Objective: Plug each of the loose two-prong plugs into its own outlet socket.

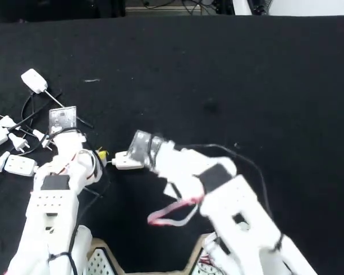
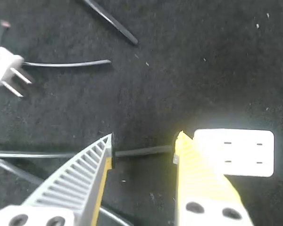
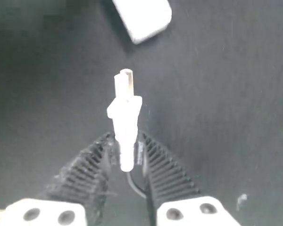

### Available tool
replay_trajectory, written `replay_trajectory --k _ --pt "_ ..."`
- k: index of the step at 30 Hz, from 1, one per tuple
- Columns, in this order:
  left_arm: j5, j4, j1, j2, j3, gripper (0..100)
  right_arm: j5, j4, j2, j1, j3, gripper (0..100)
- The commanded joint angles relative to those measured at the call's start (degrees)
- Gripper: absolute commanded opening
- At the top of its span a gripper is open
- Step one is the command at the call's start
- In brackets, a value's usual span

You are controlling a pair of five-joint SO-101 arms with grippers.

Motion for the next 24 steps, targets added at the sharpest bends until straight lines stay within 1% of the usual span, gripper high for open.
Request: replay_trajectory --k 1,5,10,12,15,18,22,24 --pt "0.1 4.0 -3.6 -8.5 -2.9 22 -7.4 -8.4 -11.6 -5.5 3.8 1.1" --pt "0.4 8.0 -4.4 -19.9 -0.4 22 -11.5 -19.2 -12.1 -5.6 8.4 1.1" --pt "0.4 8.8 -4.3 -37.6 6.6 22 -19.5 -31.6 -7.9 -5.6 10.7 1.1" --pt "0.4 11.5 -3.6 -44.1 8.0 22 -21.5 -35.9 -5.4 -5.6 10.4 1.1" --pt "0.4 16.4 -1.4 -52.0 8.6 22 -22.2 -42.5 -0.4 -5.6 10.2 1.1" --pt "0.4 16.7 -0.5 -50.5 7.9 22 -22.2 -48.5 6.3 -5.6 10.1 1.1" --pt "0.6 14.0 -0.1 -50.3 8.3 22 -22.2 -54.2 13.8 -6.8 10.1 1.1" --pt "2.7 13.5 1.5 -50.3 8.3 22 -22.2 -56.0 15.8 -8.5 10.1 1.1"
